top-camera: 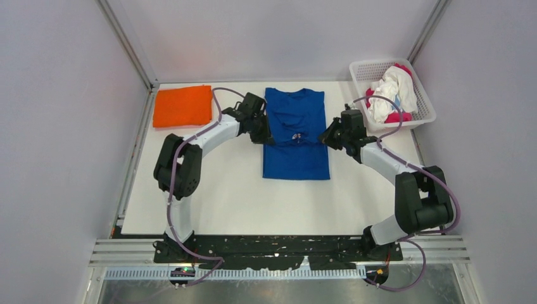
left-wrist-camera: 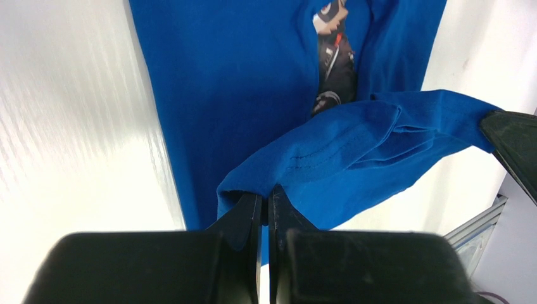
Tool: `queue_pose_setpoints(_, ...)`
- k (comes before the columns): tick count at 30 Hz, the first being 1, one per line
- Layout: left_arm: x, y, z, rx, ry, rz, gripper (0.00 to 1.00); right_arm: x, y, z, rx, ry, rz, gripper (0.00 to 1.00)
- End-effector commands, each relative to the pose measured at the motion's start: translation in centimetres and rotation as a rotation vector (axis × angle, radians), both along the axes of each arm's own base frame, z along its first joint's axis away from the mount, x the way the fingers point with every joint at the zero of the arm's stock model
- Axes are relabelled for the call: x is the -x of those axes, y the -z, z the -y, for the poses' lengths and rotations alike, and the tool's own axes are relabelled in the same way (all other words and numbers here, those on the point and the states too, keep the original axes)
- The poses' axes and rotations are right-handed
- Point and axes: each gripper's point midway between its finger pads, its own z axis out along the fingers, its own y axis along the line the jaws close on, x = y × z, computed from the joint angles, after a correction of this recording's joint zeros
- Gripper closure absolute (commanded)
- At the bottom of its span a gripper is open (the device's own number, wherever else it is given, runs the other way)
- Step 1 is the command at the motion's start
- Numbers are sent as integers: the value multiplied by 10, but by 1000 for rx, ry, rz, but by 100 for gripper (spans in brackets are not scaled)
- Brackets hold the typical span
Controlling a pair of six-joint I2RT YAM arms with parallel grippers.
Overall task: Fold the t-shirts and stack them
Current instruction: Fold the folded rectangular tshirt in 1/3 of the way
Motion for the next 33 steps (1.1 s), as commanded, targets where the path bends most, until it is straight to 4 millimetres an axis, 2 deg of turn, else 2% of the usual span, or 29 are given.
queue_pose_setpoints(1,-15,-7,5,33,36,0,99,-41,-21,-3,0,-16,123,95)
queue_pose_setpoints(7,-28,5,5,26,26,-20,87,-55,-6,-4,-6,-13,93,95)
queue_pose_setpoints(10,-42,10,5,24,-2,-19,82,-61,3,5,29,36,89,95)
queue_pose_setpoints(14,-52,16,4,18,-24,-47,80,-70,15,18,60,95,76,95)
queue_pose_setpoints(15,-54,16,4,18,-26,-45,76,-75,17,25,84,131,78,95)
queue_pose_setpoints(18,-60,13,5,23,-25,-32,64,-81,21,29,103,151,73,93)
queue_pose_setpoints(20,-62,9,5,24,-28,-22,53,-84,22,29,104,152,71,83)
queue_pose_setpoints(21,-64,5,5,24,-27,-12,45,-86,20,28,100,153,75,67)
queue_pose_setpoints(22,-67,0,4,24,-29,1,35,-87,21,28,100,152,70,60)
queue_pose_setpoints(23,-68,-7,3,26,-28,16,23,-89,16,27,94,150,77,48)
queue_pose_setpoints(24,-69,-15,3,27,-27,33,12,-89,16,27,95,149,71,44)
queue_pose_setpoints(25,-70,-22,1,25,-28,51,2,-90,12,27,97,149,77,34)
queue_pose_setpoints(26,-70,-31,0,26,-25,73,1,-88,10,29,106,155,72,26)
queue_pose_setpoints(27,-69,-37,-2,24,-24,90,0,-88,7,34,121,177,74,12)
queue_pose_setpoints(29,-63,-48,-6,23,-20,110,0,-83,2,42,149,202,68,2)
queue_pose_setpoints(30,-57,-52,-9,29,-17,111,0,-76,1,45,159,204,56,3)
queue_pose_setpoints(31,-46,-47,-11,31,-12,97,0,-72,-6,45,158,198,66,4)
queue_pose_setpoints(32,-37,-47,-13,42,-10,93,0,-63,1,45,161,184,41,5)
queue_pose_setpoints(33,-27,-45,-16,48,-9,89,0,-58,-4,45,157,179,48,5)
